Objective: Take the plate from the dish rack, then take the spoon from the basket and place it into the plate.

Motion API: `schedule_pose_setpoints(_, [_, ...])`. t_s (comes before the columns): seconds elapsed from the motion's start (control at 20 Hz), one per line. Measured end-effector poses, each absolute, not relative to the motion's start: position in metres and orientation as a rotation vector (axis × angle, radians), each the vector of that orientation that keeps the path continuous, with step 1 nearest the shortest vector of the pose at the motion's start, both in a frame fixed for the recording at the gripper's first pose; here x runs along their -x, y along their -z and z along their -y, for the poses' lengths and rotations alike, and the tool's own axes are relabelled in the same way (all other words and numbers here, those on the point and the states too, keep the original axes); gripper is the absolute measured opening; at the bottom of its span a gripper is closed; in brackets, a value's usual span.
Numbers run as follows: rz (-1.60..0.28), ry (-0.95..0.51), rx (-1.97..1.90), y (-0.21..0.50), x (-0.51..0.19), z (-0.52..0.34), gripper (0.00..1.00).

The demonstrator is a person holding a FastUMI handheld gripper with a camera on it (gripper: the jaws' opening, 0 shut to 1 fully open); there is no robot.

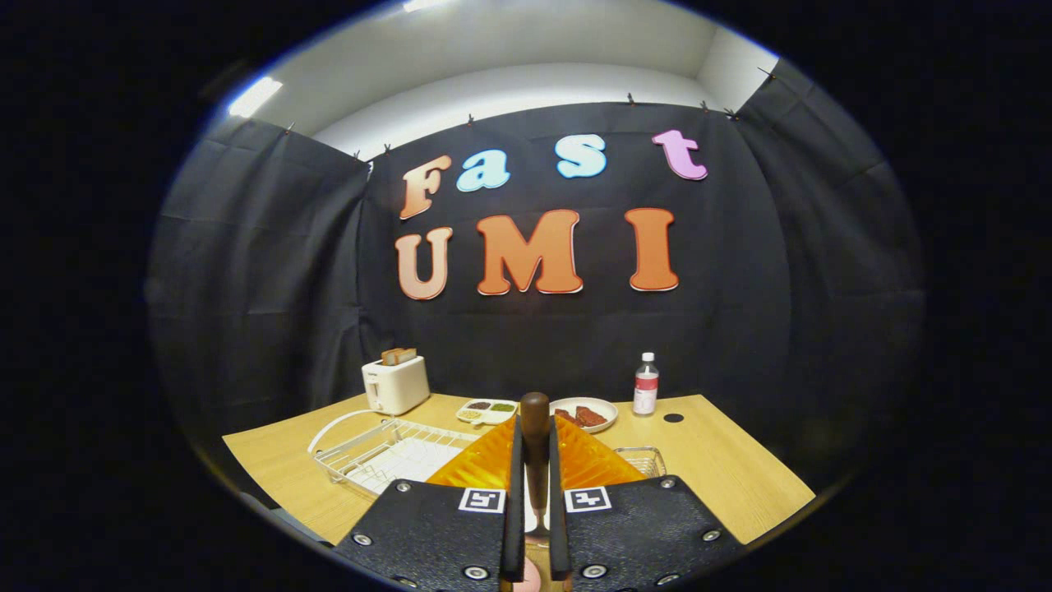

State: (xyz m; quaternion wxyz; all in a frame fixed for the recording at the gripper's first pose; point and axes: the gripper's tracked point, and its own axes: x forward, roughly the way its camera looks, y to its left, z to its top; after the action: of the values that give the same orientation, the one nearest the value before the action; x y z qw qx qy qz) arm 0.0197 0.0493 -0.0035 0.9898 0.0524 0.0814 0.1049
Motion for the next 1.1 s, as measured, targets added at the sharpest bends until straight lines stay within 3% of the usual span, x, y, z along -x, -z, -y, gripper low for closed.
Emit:
schedule_pose_setpoints(0.7, [-0.250, -0.482, -0.072, 0.061, 0.016, -0.167, 0.12])
schedule_pose_setpoints(1.1, [-0.342, -0.516, -0.078, 0.093, 0.023, -0.169, 0.12])
